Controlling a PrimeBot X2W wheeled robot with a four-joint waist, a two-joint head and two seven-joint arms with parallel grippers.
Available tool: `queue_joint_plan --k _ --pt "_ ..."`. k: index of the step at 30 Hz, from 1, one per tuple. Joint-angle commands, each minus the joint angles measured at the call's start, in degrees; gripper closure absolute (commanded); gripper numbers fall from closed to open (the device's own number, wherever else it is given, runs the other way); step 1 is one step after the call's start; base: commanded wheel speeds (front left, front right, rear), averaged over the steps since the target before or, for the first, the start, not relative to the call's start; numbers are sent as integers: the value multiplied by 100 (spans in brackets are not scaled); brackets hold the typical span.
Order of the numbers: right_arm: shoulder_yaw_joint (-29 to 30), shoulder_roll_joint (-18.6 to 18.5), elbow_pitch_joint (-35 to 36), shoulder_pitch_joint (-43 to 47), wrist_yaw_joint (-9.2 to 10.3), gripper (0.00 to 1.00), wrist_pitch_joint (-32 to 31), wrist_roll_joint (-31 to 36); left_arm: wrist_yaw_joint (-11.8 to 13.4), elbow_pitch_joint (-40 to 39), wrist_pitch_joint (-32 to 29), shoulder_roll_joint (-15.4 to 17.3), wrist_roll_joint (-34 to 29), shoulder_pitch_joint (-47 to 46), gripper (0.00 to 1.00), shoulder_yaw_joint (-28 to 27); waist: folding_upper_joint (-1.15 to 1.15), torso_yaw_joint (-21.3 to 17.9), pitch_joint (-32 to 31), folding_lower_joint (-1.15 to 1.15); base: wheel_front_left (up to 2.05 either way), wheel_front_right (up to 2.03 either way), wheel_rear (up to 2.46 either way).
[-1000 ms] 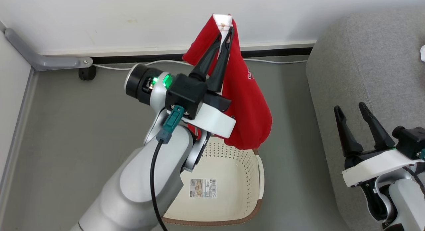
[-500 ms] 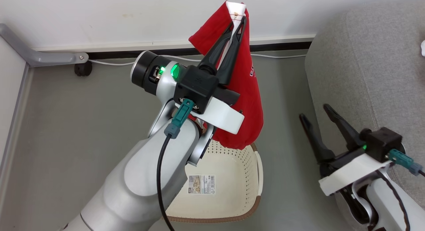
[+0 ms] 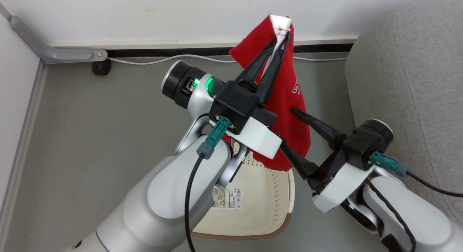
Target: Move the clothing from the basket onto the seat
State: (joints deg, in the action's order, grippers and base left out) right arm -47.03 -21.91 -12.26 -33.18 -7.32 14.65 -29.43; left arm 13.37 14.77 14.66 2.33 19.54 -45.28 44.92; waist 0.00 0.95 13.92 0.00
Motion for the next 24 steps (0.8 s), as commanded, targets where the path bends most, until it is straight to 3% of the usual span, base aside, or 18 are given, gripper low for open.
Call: queue_joint_plan --k 1,12,13,14,15,16,24 --pt "-8 18 -14 -54 -17 0 35 101 61 -173 27 56 61 -276 100 -106 0 33 -4 0 0 0 0" --pt "-152 559 -1283 -244 -17 0 35 245 206 -349 32 55 305 -313 100 230 0 205 -69 0 0 0 0" --pt "-186 607 -1383 -283 -17 18 35 195 208 -356 32 55 323 -308 100 251 0 216 -73 0 0 0 0" --pt "-226 642 -1476 -320 -17 59 35 153 223 -357 33 55 328 -300 100 266 0 224 -80 0 0 0 0" --pt "-249 684 -1542 -344 -17 84 35 72 240 -356 33 55 326 -290 100 280 0 229 -90 0 0 0 0" --pt "-295 704 -1593 -369 -17 100 35 -1 250 -363 33 55 331 -278 100 288 0 235 -96 0 0 0 0" --pt "-191 566 -1451 -414 -17 100 35 -217 224 -215 33 55 373 -108 100 263 0 176 -99 0 0 0 0"
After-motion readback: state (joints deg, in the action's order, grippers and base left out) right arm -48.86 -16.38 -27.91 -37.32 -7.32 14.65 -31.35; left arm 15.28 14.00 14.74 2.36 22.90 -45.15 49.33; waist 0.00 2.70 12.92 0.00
